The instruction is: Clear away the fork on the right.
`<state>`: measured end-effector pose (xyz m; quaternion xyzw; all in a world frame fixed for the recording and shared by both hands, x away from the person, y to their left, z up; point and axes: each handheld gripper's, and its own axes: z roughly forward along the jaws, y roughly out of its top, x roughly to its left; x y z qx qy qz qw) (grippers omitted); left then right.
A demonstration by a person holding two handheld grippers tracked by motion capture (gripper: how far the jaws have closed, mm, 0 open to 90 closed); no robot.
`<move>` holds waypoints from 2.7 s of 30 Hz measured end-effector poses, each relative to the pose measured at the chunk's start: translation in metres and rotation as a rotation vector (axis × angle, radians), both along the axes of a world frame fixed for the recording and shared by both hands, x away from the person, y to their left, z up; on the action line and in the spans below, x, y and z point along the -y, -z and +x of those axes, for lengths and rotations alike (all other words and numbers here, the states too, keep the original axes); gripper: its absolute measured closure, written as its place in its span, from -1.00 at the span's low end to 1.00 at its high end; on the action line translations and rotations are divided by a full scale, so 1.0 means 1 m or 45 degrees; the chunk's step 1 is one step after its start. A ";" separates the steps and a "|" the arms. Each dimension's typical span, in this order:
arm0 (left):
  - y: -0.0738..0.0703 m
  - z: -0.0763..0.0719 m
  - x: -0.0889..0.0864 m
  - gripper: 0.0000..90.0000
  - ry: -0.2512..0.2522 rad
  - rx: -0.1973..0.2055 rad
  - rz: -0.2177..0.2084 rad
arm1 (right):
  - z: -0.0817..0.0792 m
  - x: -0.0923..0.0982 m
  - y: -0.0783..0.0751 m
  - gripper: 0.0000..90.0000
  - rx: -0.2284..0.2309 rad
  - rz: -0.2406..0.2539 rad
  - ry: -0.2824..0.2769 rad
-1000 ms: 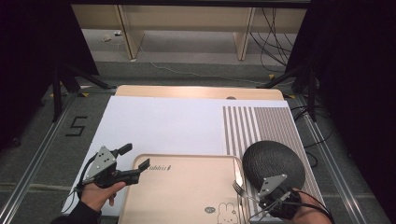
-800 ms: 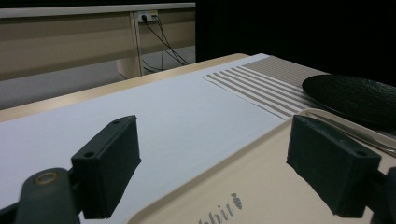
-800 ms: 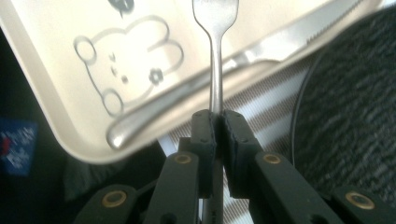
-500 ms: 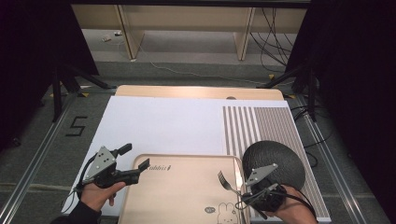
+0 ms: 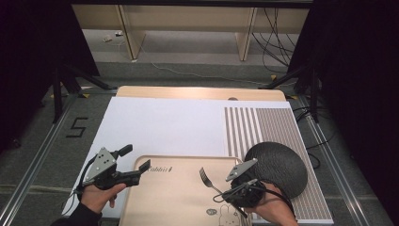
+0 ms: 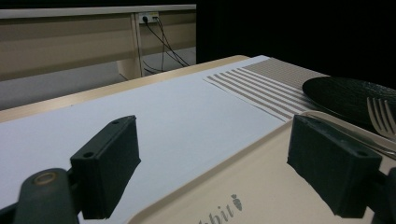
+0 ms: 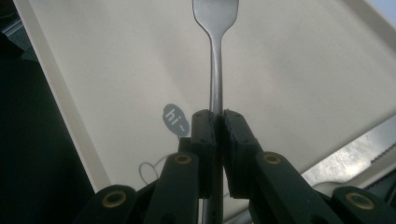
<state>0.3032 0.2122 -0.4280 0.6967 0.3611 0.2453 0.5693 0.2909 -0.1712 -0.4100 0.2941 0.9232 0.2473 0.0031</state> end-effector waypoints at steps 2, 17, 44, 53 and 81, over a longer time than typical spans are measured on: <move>0.000 0.000 0.000 -0.64 -0.001 0.000 -0.001 | 0.000 -0.004 0.001 0.87 -0.005 0.003 -0.002; 0.000 0.000 0.000 -0.64 -0.002 0.002 -0.001 | -0.004 -0.025 0.016 0.87 -0.079 -0.032 -0.005; 0.000 0.000 0.000 -0.64 -0.001 0.001 0.005 | -0.002 -0.035 0.036 0.87 -0.135 -0.165 -0.021; 0.000 0.000 0.000 -0.64 0.000 0.002 0.006 | 0.001 -0.038 0.042 0.87 -0.166 -0.205 -0.019; 0.001 0.000 0.000 -0.64 0.001 0.000 0.005 | -0.001 -0.045 0.035 0.22 -0.005 0.030 -0.022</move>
